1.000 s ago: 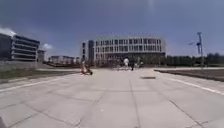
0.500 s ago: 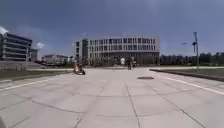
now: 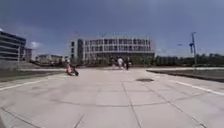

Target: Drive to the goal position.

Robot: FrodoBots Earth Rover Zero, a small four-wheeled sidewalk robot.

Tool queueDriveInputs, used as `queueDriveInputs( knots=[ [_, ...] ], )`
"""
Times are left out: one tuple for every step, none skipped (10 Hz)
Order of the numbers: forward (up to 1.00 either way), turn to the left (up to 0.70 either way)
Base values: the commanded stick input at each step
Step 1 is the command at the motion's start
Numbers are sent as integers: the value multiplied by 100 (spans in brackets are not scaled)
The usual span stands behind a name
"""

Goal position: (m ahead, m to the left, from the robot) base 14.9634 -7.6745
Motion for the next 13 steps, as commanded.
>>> queueDriveInputs(
  knots=[
    [85, 0],
    [85, 0],
    [85, 0],
    [85, 0],
    [85, 0],
    [85, 0],
    [85, 0],
    [85, 0],
    [85, 0],
    [85, 0],
    [85, 0],
    [85, 0],
    [85, 0]
  ],
)
